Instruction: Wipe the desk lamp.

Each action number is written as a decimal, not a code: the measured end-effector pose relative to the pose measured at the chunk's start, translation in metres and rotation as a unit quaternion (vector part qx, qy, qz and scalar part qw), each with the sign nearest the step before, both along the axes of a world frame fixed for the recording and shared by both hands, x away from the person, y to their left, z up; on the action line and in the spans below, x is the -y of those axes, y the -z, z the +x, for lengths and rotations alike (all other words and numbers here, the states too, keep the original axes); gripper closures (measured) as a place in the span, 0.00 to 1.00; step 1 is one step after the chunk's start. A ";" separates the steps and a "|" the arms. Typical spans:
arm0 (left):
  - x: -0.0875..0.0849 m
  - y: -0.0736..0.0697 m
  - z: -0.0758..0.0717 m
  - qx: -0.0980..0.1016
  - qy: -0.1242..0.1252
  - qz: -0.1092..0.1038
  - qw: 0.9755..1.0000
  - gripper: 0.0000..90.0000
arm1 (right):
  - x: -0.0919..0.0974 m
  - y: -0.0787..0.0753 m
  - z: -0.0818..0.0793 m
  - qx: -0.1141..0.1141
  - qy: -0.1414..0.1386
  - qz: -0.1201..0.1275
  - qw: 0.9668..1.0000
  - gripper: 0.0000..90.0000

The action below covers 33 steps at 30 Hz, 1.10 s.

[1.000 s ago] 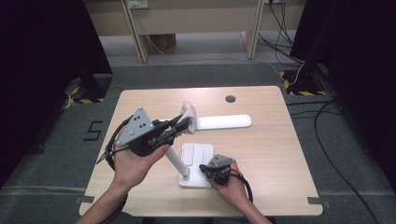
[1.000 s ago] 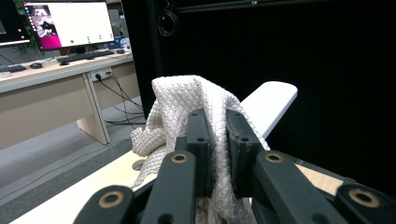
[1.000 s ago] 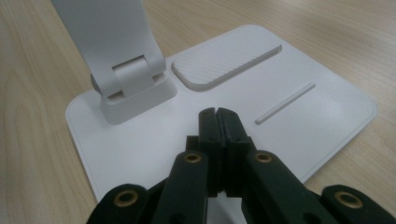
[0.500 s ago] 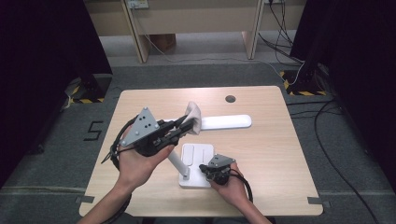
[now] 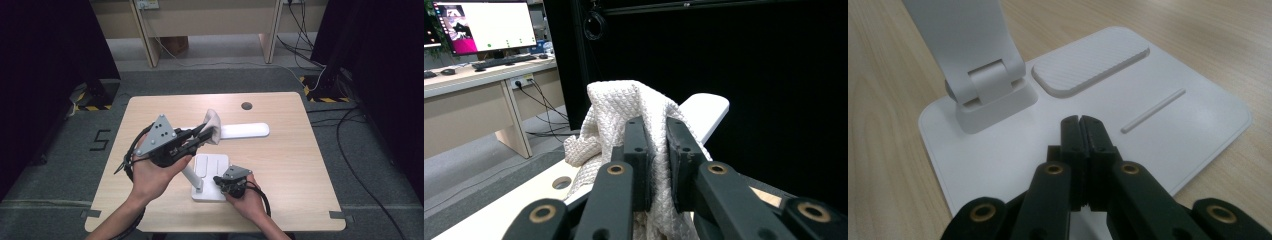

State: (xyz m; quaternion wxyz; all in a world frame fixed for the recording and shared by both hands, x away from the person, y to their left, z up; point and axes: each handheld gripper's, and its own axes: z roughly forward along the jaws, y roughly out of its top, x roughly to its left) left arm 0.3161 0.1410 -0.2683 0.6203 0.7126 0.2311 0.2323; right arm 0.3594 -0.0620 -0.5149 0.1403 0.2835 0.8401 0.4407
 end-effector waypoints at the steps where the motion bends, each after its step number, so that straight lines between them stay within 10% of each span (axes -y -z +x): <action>1: 0.001 0.000 0.000 0.000 0.000 0.000 1.000 0.91 | 0.000 0.000 0.000 0.000 0.000 0.000 1.000 0.99; 33: 0.022 0.000 0.001 0.005 0.007 0.008 1.000 0.91 | 0.000 0.000 0.000 -0.002 0.001 0.000 1.000 0.99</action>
